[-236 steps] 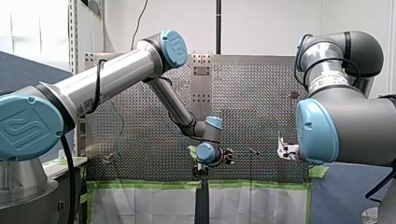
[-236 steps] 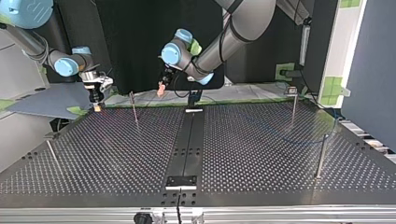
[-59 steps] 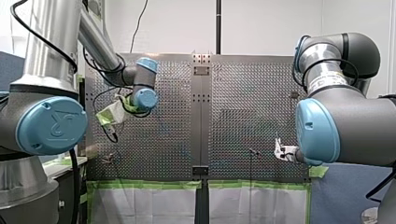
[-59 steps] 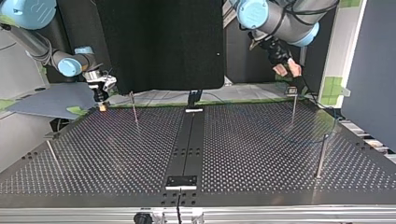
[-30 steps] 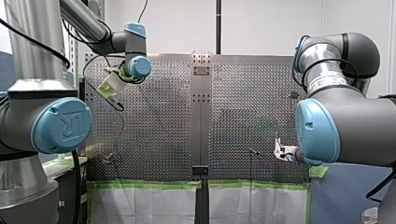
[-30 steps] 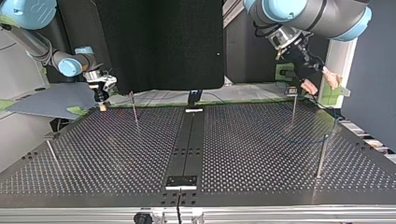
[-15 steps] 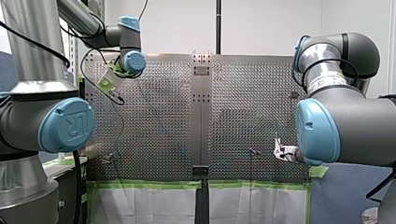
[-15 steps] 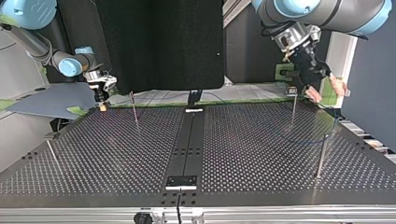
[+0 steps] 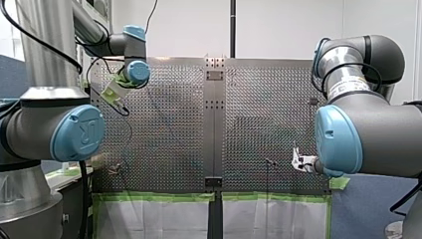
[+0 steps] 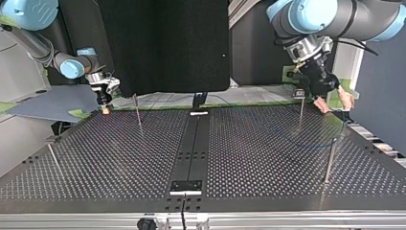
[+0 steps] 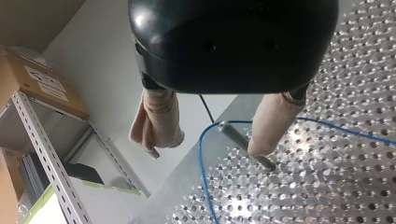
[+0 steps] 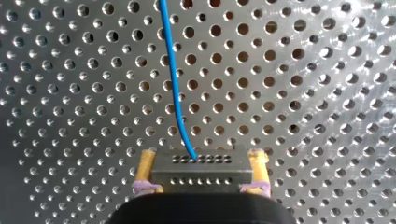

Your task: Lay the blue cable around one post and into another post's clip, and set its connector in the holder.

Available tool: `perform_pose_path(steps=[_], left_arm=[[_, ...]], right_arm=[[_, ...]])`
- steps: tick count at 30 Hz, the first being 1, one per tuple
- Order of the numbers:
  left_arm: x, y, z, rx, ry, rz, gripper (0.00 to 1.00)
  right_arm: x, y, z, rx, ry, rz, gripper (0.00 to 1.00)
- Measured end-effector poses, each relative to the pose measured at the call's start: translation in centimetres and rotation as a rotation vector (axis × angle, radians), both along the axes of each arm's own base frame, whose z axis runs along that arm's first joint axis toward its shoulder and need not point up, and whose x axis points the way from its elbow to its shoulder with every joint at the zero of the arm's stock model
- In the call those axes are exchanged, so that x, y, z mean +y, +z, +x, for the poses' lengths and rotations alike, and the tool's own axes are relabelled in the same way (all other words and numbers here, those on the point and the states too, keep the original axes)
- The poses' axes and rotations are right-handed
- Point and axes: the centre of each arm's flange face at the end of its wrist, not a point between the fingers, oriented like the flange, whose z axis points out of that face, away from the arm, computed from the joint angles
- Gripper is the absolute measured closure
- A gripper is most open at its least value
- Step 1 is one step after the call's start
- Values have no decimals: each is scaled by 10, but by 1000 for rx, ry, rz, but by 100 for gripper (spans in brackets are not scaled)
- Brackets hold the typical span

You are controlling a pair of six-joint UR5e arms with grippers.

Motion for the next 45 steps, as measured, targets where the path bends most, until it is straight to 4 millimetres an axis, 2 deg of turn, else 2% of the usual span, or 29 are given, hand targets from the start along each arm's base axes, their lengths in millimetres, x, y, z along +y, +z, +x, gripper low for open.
perform_pose_path(steps=[5, 10, 18, 35, 41, 45], left_arm=[[13, -1, 8, 6, 0, 11, 0], [27, -11, 22, 17, 0, 10, 0], [47, -12, 36, 1, -9, 13, 0], [60, -19, 60, 17, -72, 28, 0], [75, -19, 80, 27, -68, 41, 0], [94, -11, 97, 7, -42, 38, 0]], right_arm=[[0, -1, 0, 0, 2, 0, 100], [0, -1, 0, 0, 2, 2, 100], [1, -2, 0, 0, 2, 2, 100], [2, -3, 3, 1, 7, 6, 100], [3, -3, 6, 2, 11, 6, 100], [3, -3, 8, 3, 14, 6, 100]])
